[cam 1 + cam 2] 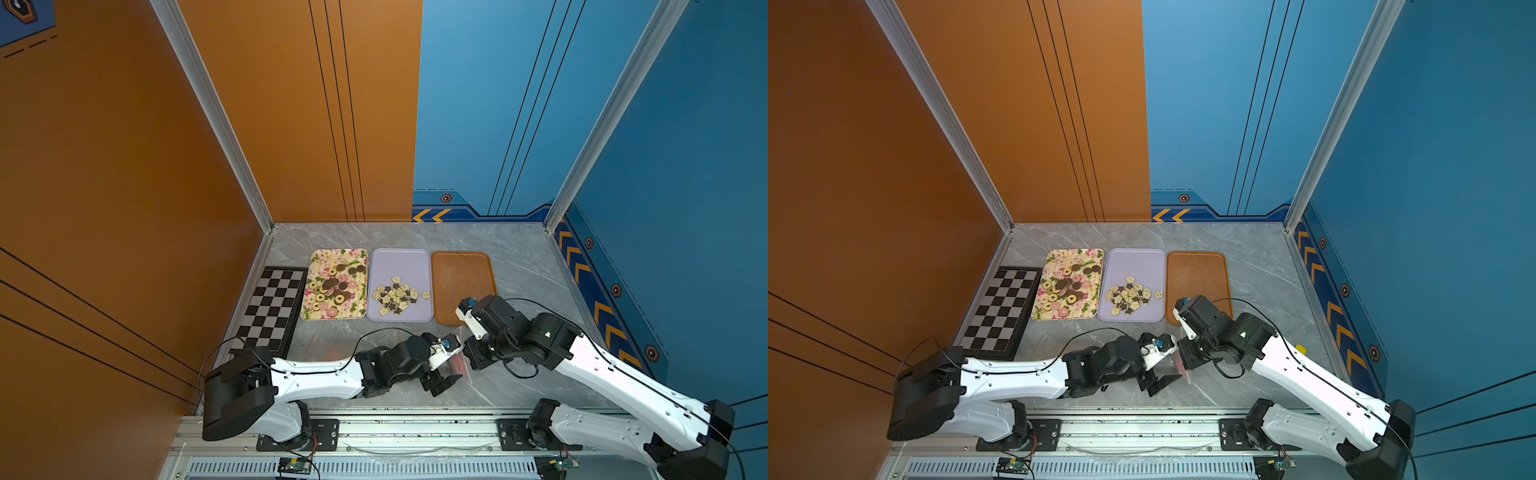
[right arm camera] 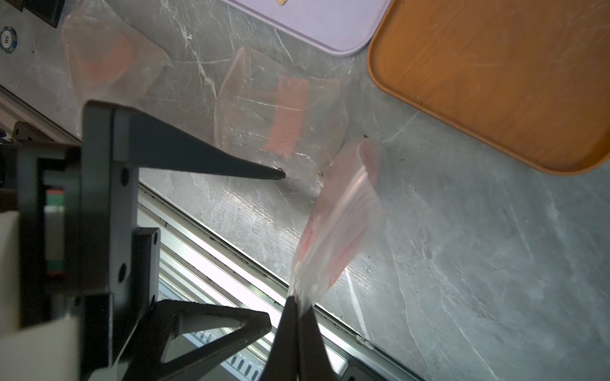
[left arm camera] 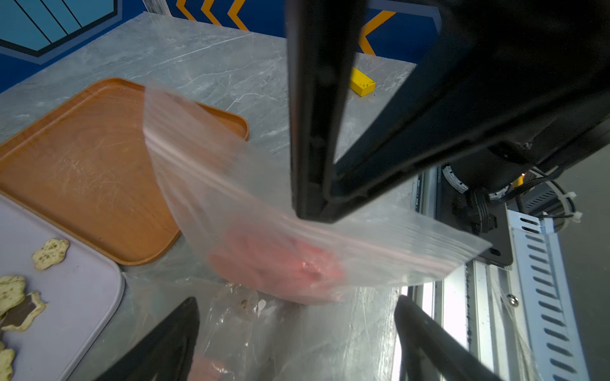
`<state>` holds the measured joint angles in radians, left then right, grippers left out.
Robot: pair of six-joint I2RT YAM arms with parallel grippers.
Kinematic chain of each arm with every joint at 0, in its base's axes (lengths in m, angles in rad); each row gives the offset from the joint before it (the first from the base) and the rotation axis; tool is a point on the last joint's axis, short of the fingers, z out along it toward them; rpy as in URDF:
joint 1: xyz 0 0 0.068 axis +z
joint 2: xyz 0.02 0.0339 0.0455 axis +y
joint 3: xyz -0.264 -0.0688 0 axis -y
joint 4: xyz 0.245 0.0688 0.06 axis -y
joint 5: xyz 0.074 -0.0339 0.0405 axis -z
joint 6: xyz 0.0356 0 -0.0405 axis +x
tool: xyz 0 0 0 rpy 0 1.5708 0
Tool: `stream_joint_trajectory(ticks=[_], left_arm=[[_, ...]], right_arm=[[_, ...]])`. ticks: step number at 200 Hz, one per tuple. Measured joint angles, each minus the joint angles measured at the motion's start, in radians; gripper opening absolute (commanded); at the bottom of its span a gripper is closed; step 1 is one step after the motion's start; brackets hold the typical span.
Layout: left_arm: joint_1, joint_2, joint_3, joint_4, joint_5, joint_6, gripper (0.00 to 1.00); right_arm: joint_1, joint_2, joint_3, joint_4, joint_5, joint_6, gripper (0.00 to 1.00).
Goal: Pour cookies out of the ziploc bag
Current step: Open the ziploc bag at the center of the board.
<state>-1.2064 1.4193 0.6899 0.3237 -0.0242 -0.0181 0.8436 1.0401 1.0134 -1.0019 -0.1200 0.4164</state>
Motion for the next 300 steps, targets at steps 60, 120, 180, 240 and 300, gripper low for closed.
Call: stream_joint_trajectory(ticks=[60, 120, 180, 240, 300], left_arm=[[0.005, 0.047, 0.034, 0.060, 0.008, 0.000, 0.83], [0.009, 0.083, 0.045, 0.100, 0.013, 0.000, 0.67], [0.018, 0.134, 0.077, 0.132, 0.064, 0.000, 0.56], [0.032, 0.167, 0.086, 0.171, 0.136, 0.003, 0.63], [0.020, 0.158, 0.059, 0.285, 0.119, -0.008, 0.82]], right_arm=[[-0.003, -0.003, 0.000, -0.004, -0.012, -0.002, 0.00], [-0.016, -0.004, 0.000, -0.027, -0.008, -0.001, 0.00], [-0.035, -0.016, 0.000, -0.061, 0.004, 0.006, 0.00], [-0.040, -0.019, 0.000, -0.077, 0.017, 0.021, 0.00], [-0.035, -0.025, 0.053, -0.099, -0.010, 0.021, 0.00]])
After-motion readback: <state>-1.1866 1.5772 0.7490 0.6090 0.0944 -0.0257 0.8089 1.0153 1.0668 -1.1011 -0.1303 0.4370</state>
